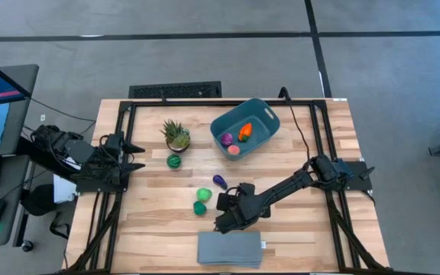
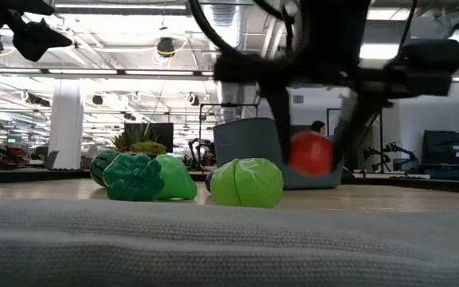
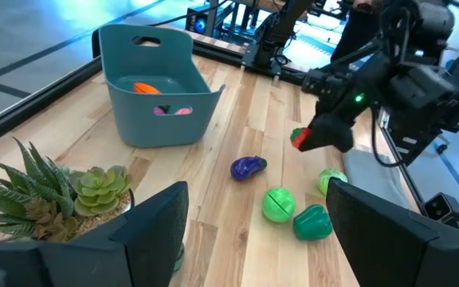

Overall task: Pick and placing Produce into tupperware
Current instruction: Put the strawberry into the bin

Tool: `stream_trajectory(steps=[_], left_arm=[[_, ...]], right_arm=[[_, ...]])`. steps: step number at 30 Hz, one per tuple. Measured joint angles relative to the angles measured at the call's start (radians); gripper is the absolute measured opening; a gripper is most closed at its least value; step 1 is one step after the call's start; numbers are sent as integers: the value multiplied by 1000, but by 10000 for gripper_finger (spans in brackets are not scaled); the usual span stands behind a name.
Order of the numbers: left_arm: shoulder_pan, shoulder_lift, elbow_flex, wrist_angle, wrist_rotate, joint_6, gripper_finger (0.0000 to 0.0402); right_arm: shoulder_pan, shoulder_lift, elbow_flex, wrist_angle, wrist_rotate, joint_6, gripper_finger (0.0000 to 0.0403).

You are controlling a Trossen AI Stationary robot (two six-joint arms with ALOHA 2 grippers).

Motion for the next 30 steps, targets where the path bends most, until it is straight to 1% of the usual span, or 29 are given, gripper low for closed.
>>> stream_trajectory(steps=[3, 5, 7, 9, 18, 25, 30], left_arm=[[0, 0, 0, 0, 0, -1, 286], [0, 0, 0, 0, 0, -1, 286], [0, 0, 0, 0, 0, -2, 286], [0, 0, 0, 0, 0, -2, 286], [0, 0, 0, 1, 1, -7, 286], [0, 0, 0, 1, 0, -8, 286], [0, 0, 0, 1, -1, -13, 286]], right_arm=[[6, -27, 7, -43, 57, 6, 210], [7, -47, 13, -29, 107, 10, 210], [14, -72, 10, -70, 148, 12, 211], [14, -101, 11, -63, 212, 14, 212], [13, -203, 11, -137, 453, 3, 212], [5, -229, 11, -185, 580, -3, 211], [-8, -234, 10, -220, 629, -4, 214]])
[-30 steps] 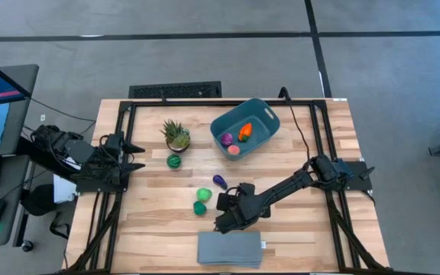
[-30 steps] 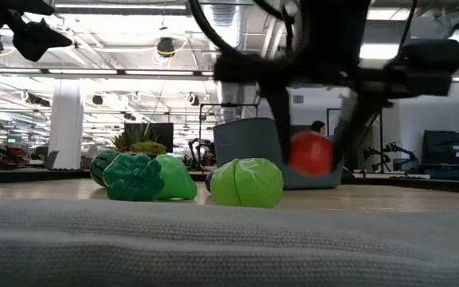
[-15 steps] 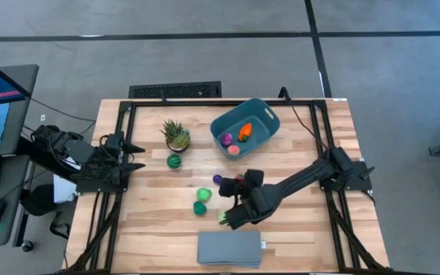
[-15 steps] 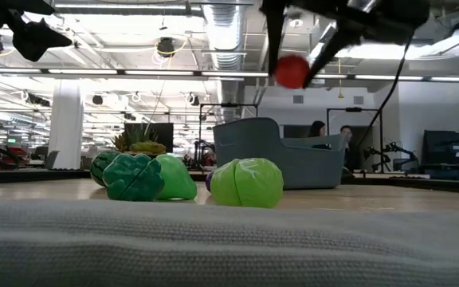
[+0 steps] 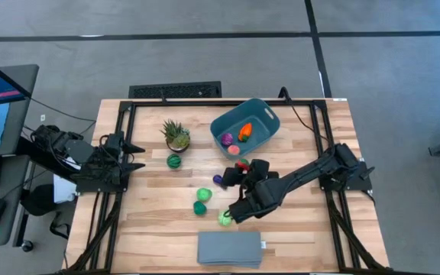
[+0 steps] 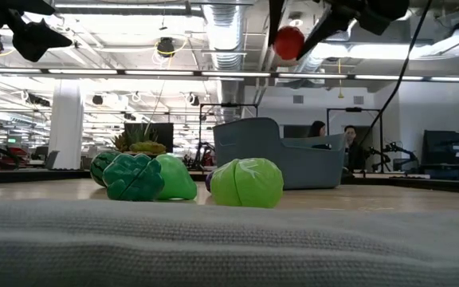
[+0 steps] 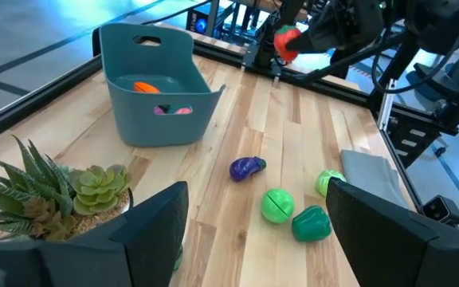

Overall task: Pick and placing Produce into tupperware
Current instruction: Put the strawberry into the bin

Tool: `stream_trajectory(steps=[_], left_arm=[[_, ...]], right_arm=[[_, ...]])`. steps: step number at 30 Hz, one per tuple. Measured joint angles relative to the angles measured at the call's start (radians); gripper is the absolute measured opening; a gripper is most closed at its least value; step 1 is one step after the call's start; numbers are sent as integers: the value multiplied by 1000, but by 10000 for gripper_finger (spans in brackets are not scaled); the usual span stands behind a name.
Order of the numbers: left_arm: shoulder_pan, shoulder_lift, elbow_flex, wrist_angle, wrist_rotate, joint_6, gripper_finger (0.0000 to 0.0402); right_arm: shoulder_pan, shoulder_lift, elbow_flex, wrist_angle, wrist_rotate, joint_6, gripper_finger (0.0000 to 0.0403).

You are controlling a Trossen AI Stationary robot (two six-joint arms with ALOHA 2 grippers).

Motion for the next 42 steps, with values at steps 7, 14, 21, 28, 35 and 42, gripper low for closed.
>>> stream_trajectory(steps=[7, 14, 21, 28, 35, 42], left_arm=[[0, 0, 0, 0, -19, -34, 286], [0, 0, 0, 16, -25, -59, 286], [0, 0, 0, 47, -25, -53, 286], [0, 0, 0, 46, -21, -51, 286], [0, 0, 0, 46, -17, -45, 286], [0, 0, 0, 52, -16, -35, 286]], right_arm=[[-30, 0, 0, -96, 4, 0, 213], [-50, -9, 0, -127, 24, 1, 216], [-38, -9, 0, -43, 100, -8, 216], [-18, -9, 0, 91, 210, -79, 216], [-23, -8, 0, 284, 227, -270, 217], [-54, -8, 0, 574, 183, -624, 217]])
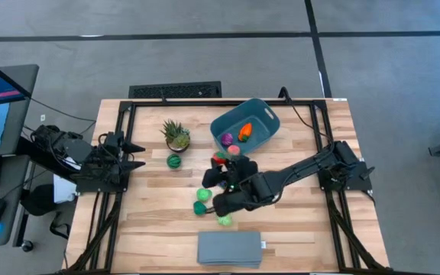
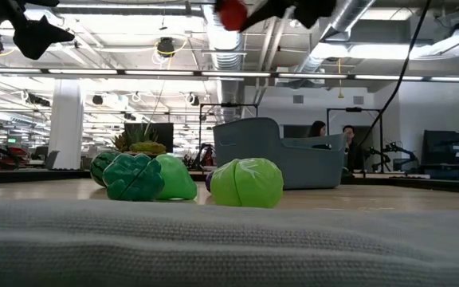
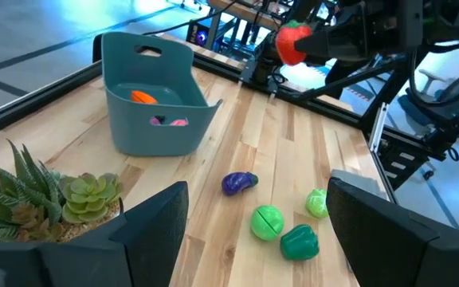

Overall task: Pick and placing Produce into tupperware
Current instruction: Put the strawberry into the bin

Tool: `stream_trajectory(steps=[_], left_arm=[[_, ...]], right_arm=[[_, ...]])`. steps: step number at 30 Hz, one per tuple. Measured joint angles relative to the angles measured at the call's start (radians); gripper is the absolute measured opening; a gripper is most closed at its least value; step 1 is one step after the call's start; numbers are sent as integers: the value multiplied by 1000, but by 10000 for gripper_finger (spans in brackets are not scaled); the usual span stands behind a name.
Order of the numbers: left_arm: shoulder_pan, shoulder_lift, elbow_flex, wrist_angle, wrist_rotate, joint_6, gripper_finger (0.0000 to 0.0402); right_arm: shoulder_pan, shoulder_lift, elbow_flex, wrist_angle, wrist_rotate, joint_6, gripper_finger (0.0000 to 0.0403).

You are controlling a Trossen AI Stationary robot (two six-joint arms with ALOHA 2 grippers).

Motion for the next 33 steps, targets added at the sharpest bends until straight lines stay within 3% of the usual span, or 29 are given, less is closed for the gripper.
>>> stream_trajectory(steps=[9, 19, 33], left_arm=[[0, 0, 0, 1, 21, -3, 286], [0, 0, 0, 1, 39, -19, 286], [0, 0, 0, 1, 48, -21, 286]], right_arm=[[-79, 1, 0, 266, -117, -365, 217], [-173, 1, 0, 369, -215, -537, 217], [-330, 1, 0, 656, -431, -846, 217]])
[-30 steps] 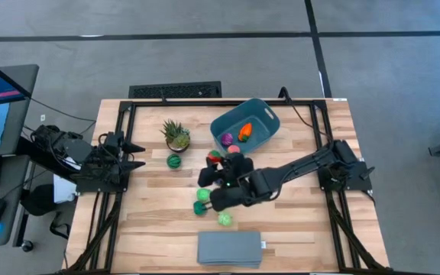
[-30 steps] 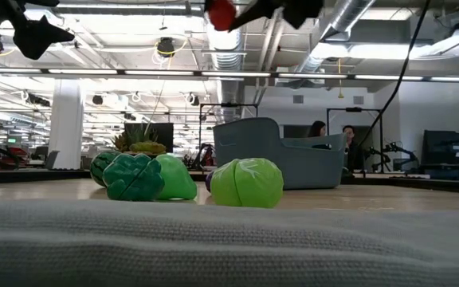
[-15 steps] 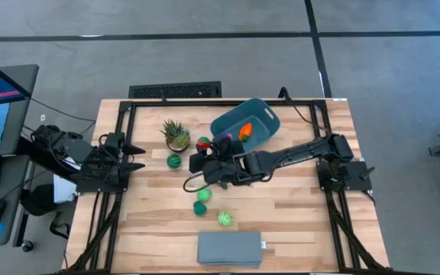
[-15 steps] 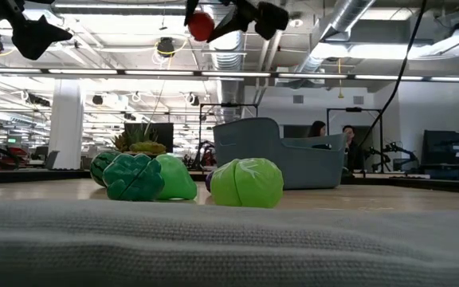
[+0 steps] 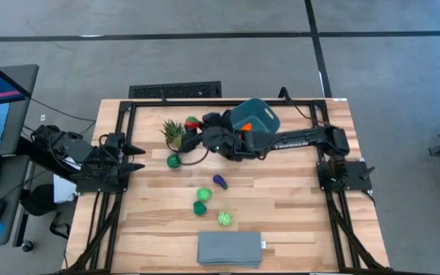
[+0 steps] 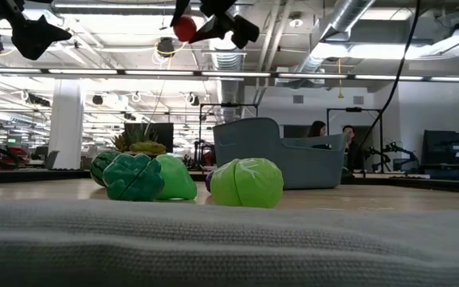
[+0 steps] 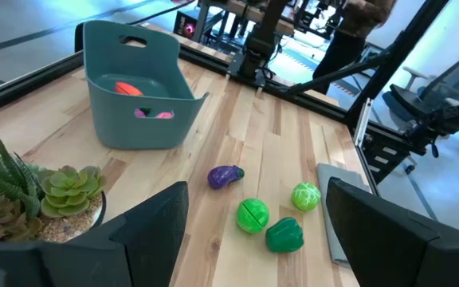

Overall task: Pick and placing Produce into tupperware
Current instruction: Put the strawberry into the bin

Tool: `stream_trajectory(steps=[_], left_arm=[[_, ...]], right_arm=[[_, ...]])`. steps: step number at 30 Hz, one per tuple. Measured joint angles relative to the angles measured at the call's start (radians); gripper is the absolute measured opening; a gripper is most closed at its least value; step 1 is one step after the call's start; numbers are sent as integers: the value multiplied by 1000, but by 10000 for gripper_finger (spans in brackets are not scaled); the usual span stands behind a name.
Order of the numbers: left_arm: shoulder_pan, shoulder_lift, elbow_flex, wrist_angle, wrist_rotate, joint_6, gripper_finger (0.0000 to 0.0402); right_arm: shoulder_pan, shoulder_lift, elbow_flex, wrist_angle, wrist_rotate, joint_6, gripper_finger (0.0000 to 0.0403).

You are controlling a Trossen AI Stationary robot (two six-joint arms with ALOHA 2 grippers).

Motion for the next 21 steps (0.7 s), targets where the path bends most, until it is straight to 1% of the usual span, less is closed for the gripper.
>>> stream_trajectory(steps=[10, 15, 19, 21], left_arm=[[0, 0, 0, 0, 6, -25, 286], [0, 0, 0, 0, -6, -67, 286], [0, 0, 0, 0, -26, -117, 286], [0, 0, 0, 0, -39, -141, 286]], right_arm=[[-99, 0, 0, 64, -149, -109, 217], [-146, 0, 0, 60, -246, -176, 217], [-189, -10, -2, 17, -336, -213, 217], [-204, -20, -1, 5, -349, -241, 217]])
